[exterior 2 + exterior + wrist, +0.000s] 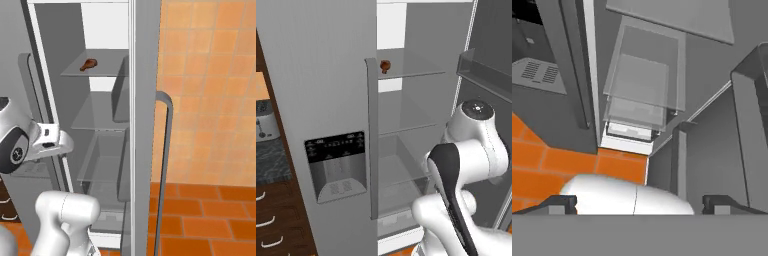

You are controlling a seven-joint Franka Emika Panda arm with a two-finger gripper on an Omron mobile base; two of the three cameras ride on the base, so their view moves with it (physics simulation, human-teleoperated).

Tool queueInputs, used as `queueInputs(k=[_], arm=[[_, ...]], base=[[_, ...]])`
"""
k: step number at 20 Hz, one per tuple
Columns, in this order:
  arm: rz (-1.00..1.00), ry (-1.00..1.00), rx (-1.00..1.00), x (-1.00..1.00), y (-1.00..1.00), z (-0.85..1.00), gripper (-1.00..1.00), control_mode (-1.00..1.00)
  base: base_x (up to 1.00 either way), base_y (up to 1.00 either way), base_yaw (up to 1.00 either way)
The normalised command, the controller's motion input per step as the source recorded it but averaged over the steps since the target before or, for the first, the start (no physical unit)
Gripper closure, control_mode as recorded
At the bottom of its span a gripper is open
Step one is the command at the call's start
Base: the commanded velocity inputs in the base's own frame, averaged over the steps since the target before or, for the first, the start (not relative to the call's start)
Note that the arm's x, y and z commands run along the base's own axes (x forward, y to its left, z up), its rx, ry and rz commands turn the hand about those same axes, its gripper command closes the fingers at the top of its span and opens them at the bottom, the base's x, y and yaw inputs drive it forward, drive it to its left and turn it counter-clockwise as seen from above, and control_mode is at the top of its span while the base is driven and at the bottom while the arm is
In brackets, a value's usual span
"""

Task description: Place one carrot and one chicken drumstick in each tupperware on the nearby counter, to pack two identical lunches.

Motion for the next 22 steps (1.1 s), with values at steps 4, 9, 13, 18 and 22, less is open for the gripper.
queueInputs(k=[4,9,13,18,22], arm=[[-0.04,-0.20,0.29,0.98,-0.27,1.00,-1.00,-1.00],[-0.01,-0.15,0.40,1.00,-0.12,0.92,-1.00,-1.00],[-0.02,0.01,0.13,0.93,0.00,0.71,-1.00,-1.00],[0.00,0.00,0.01,1.00,0.04,0.23,-1.00,-1.00],[0.00,0.00,-0.02,0.93,0.19,0.14,-1.00,-1.00]], base=[[0.00,0.00,0.00],[0.00,0.00,0.00],[0.00,0.00,0.00],[0.00,0.00,0.00],[0.00,0.00,0.00]])
